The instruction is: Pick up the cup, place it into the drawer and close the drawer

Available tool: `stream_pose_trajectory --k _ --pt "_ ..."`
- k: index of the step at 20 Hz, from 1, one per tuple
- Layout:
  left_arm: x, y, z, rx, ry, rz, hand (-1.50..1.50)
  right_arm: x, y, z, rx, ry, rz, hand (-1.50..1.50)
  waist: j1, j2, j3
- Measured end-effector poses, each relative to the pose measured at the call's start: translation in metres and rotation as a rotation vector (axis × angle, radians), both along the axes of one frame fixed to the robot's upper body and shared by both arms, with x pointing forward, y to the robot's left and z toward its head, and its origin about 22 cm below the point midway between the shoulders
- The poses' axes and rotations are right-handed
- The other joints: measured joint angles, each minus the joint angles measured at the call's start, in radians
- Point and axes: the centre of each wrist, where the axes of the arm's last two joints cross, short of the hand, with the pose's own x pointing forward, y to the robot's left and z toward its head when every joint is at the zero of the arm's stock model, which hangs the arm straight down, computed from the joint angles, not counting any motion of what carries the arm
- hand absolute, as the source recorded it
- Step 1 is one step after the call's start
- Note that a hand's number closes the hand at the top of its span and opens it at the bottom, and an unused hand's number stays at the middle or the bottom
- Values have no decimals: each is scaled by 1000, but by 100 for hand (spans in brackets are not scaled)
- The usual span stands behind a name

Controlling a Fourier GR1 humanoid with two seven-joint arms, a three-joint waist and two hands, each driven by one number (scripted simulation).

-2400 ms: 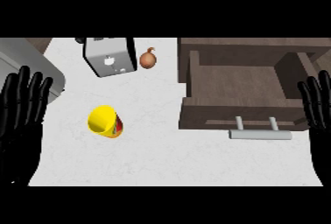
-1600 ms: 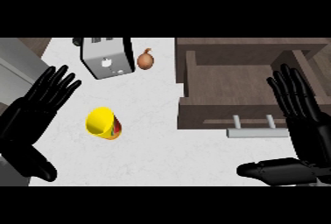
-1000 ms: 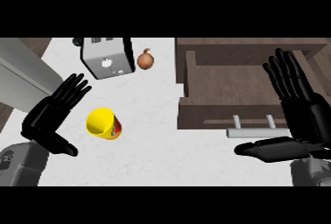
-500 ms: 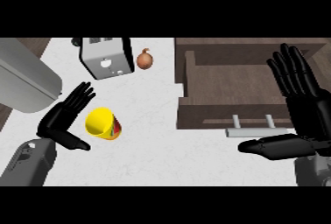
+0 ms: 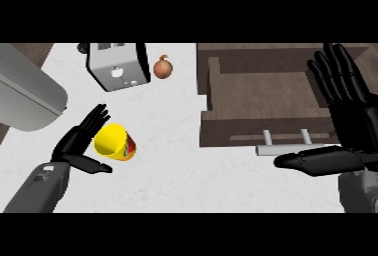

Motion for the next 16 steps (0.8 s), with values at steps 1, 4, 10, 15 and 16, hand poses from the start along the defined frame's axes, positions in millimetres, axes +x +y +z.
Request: stream_pose_trajectory --k 1,4,10,15,16 --pt "-5 1 -5 2 1 3 -150 2 -2 5 -2 3 -2 -150 1 0 0" --pt "-7 -3 -11 12 -4 17 -150 1 -4 3 2 8 4 -150 -5 3 -1" --pt "-7 -5 -15 8 -18 17 -150 1 -4 4 2 5 18 -150 -12 6 -2" --pt "-7 -14 -19 2 -34 13 -150 1 -4 9 1 5 16 -150 -15 7 -2" --pt "-7 -17 -21 2 -36 7 -150 2 -3 10 -4 5 19 -150 -14 7 -2"
